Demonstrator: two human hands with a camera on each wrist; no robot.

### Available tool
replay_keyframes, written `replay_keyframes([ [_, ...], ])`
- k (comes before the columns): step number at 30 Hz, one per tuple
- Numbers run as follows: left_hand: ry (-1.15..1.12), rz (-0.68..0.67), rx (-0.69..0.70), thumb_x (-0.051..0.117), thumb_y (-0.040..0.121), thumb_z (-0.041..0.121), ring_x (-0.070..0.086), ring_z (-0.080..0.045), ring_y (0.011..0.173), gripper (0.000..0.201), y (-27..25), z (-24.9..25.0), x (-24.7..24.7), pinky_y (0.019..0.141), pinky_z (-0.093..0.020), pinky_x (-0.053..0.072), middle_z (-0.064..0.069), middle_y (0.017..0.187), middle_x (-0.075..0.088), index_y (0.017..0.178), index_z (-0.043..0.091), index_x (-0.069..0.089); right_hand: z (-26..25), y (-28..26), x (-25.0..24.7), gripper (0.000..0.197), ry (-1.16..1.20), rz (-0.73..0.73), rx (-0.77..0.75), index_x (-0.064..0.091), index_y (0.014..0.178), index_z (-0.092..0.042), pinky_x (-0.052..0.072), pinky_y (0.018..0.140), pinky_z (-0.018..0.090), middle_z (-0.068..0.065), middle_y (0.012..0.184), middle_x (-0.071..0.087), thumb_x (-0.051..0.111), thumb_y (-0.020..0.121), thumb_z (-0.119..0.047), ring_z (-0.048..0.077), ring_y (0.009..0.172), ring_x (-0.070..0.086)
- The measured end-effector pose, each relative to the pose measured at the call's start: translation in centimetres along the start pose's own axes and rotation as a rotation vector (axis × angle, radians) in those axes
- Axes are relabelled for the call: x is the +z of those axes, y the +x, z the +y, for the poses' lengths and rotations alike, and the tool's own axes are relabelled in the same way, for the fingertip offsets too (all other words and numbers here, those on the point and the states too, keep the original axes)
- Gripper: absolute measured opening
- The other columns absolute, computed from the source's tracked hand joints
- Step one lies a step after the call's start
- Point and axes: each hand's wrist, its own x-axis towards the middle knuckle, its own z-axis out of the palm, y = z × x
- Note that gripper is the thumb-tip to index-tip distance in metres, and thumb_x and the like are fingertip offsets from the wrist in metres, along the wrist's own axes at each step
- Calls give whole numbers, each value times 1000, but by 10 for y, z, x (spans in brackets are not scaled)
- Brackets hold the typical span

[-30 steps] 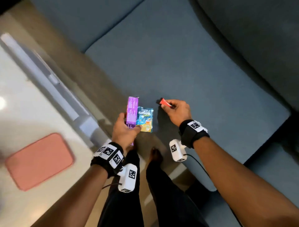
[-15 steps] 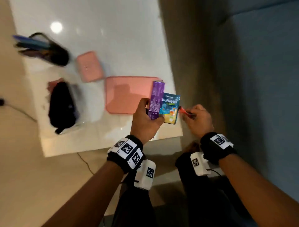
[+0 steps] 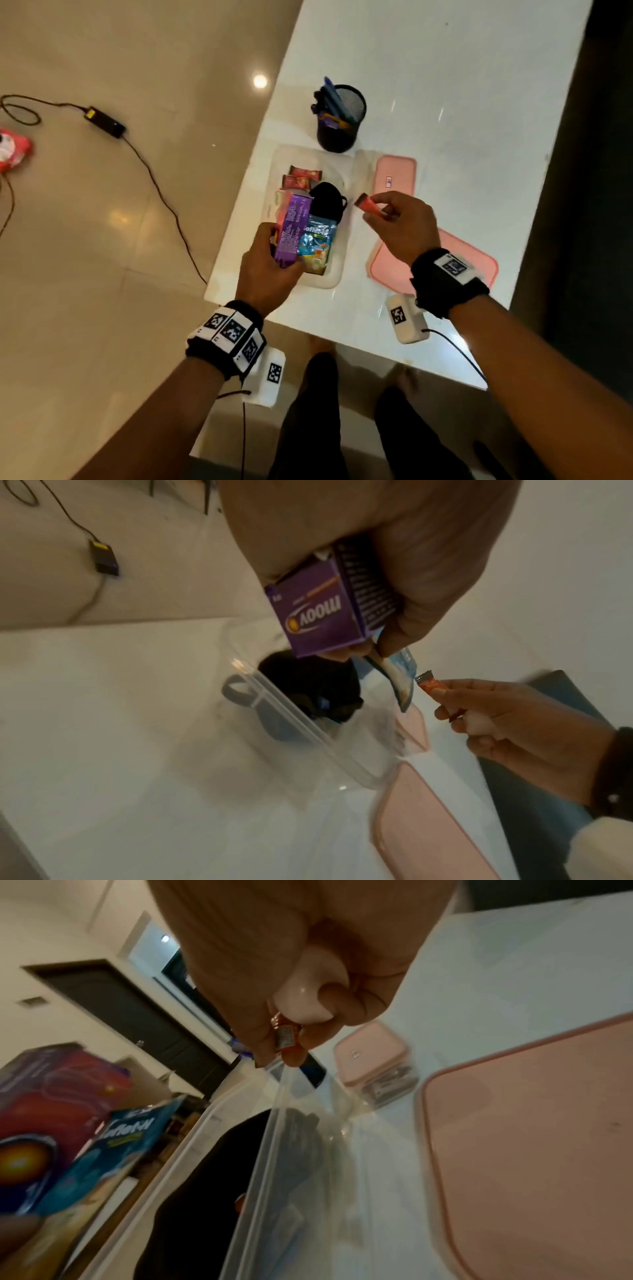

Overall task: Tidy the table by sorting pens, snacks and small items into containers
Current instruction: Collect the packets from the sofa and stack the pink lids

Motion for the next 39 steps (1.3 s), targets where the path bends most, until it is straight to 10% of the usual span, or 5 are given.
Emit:
replay_keyframes([
  [7,148,66,14,72,78,21,66,-22,75,41,24,-28,-23,63,-34,55,6,89,65,109,22,44,-40,30,49,22,-184,-36,-50,70,106,-31,48,74,26,-5,90,70,66,85,-36,17,86,64],
  [15,575,-162,71,66,80,25,50,-26,63,51,40,-18,-12,53,-28,33,-6,84,64,123,21,39,-54,37,47,24,-560,-284,-46,75,94,-26,48,64,28,0,90,72,61,86,-44,25,82,66],
  [27,253,48,27,75,78,28,60,-21,81,49,26,-21,-17,65,-28,43,5,95,61,115,15,45,-31,-9,43,24,-111,-267,-82,72,104,-21,46,87,27,-1,107,69,74,80,-20,16,100,61],
  [39,350,10,106,62,82,9,46,-34,115,82,46,-14,12,96,-44,40,-20,130,46,151,13,17,-47,9,54,23,-763,-543,-362,70,104,-20,42,64,29,5,93,68,59,85,-26,29,88,64],
])
